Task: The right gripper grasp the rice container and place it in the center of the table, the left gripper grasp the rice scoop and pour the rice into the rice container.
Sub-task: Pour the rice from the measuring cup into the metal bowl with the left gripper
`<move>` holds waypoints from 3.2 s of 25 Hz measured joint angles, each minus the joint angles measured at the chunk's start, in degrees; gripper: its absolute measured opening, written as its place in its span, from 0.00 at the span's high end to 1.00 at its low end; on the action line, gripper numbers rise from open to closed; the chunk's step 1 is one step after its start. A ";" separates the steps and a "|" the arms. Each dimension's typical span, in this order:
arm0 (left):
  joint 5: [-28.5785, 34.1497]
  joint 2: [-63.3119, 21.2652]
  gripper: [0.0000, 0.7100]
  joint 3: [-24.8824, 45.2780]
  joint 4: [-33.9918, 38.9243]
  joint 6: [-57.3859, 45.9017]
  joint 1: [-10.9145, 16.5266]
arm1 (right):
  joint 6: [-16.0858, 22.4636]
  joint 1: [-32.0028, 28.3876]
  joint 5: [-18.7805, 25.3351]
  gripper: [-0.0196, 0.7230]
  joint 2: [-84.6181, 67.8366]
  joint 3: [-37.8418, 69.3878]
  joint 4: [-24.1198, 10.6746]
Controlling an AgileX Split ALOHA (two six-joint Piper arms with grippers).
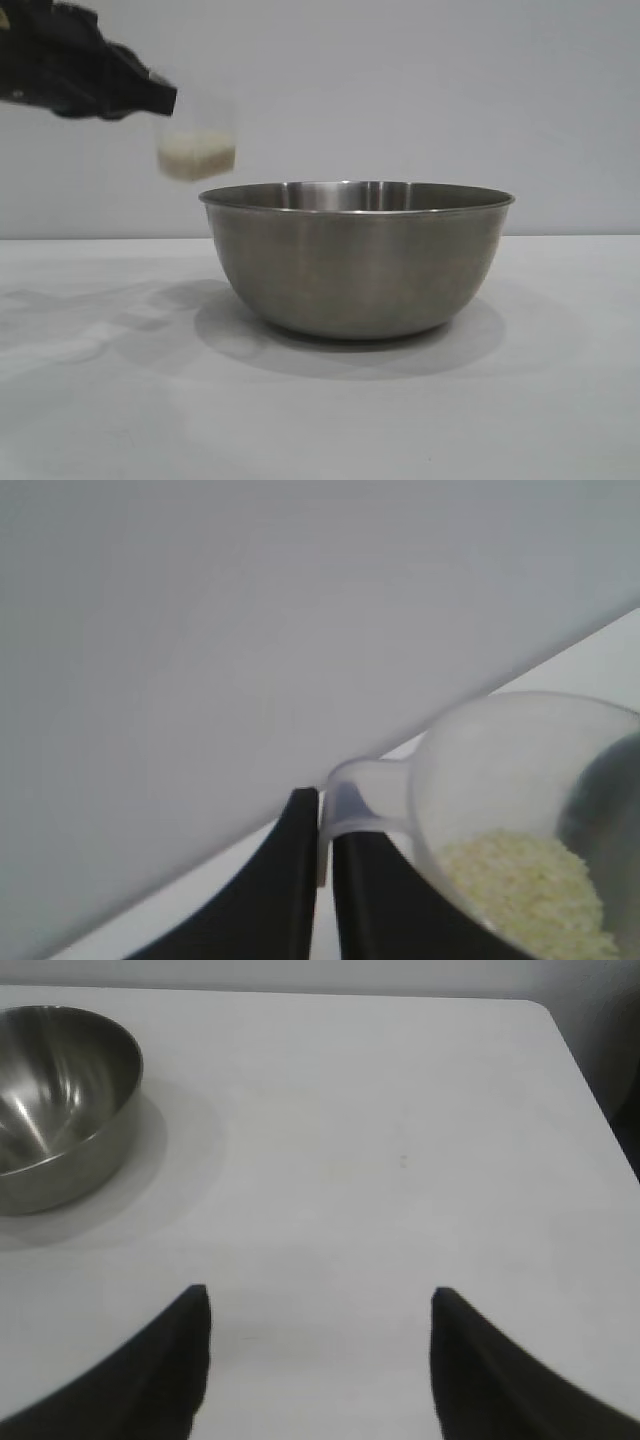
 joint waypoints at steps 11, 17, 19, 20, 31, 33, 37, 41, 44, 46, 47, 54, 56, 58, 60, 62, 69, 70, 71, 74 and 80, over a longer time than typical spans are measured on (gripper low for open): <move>4.84 -0.19 1.00 -11.46 14.94 0.34 -0.09 | 0.00 0.00 0.00 0.90 0.00 0.00 0.00; 8.35 -0.19 1.00 -13.99 25.08 3.92 -0.63 | 0.00 0.00 0.00 0.97 0.00 0.00 0.00; 10.67 -0.19 1.00 -14.49 26.84 7.80 -1.68 | 0.00 0.00 0.00 0.97 0.00 0.00 0.00; 11.51 -0.19 1.00 -14.51 27.21 10.56 -2.17 | 0.00 0.00 0.00 0.97 0.00 0.00 0.00; 13.79 -0.19 1.00 -14.51 27.86 35.08 -5.01 | 0.00 0.00 0.00 0.97 0.00 0.00 0.00; 13.79 -0.19 1.00 -14.51 27.86 39.40 -5.01 | 0.00 0.00 0.00 0.97 0.00 0.00 0.00; 13.79 -0.19 1.00 -14.51 27.86 46.22 -5.01 | 0.00 0.00 0.00 0.97 0.00 0.00 0.00; 13.79 -0.19 1.00 -14.51 27.86 52.40 -5.01 | 0.00 0.00 0.00 0.97 0.00 0.00 0.00; 13.79 -0.19 1.00 -14.51 27.76 55.40 -5.01 | 0.00 0.00 0.00 0.97 0.00 0.00 0.00; 13.79 -0.19 1.00 -14.51 27.65 57.24 -5.24 | 0.00 0.00 0.00 0.97 0.00 0.00 0.00; 13.79 -0.19 1.00 -14.51 27.65 58.30 -5.47 | 0.00 0.00 0.00 0.97 0.00 0.00 0.00; 12.95 -0.19 1.00 -14.51 25.27 63.07 -6.18 | 0.00 0.00 0.00 0.97 0.00 0.00 0.00; 12.95 -0.19 1.00 -14.51 24.99 64.01 -6.54 | 0.00 0.00 0.00 0.97 0.00 0.00 0.00; 12.82 -0.19 1.00 -14.51 24.99 65.41 -6.98 | 0.00 0.00 0.00 0.97 0.00 0.00 0.00; 12.82 -0.19 1.00 -14.51 24.87 67.37 -7.28 | 0.00 0.00 0.00 0.97 0.00 0.00 0.00; 12.70 -0.19 1.00 -14.51 24.87 69.80 -7.30 | 0.00 0.00 0.00 0.97 0.00 0.00 0.00; 12.19 -0.19 1.00 -14.51 24.65 81.24 -7.30 | 0.00 0.00 0.00 0.97 0.00 0.00 0.00; 12.21 -0.19 1.00 -14.51 24.65 82.85 -7.30 | 0.00 0.00 0.00 0.97 0.00 0.00 0.00; 12.21 -0.19 1.00 -14.51 24.65 84.12 -7.30 | 0.00 0.00 0.00 0.97 0.00 0.00 0.00; 12.07 -0.19 1.00 -14.51 24.77 88.01 -7.30 | 0.00 0.00 0.00 0.97 0.00 0.00 0.00; 12.07 -0.19 1.00 -14.51 24.99 95.98 -8.17 | 0.00 0.00 0.00 0.97 0.00 0.00 0.00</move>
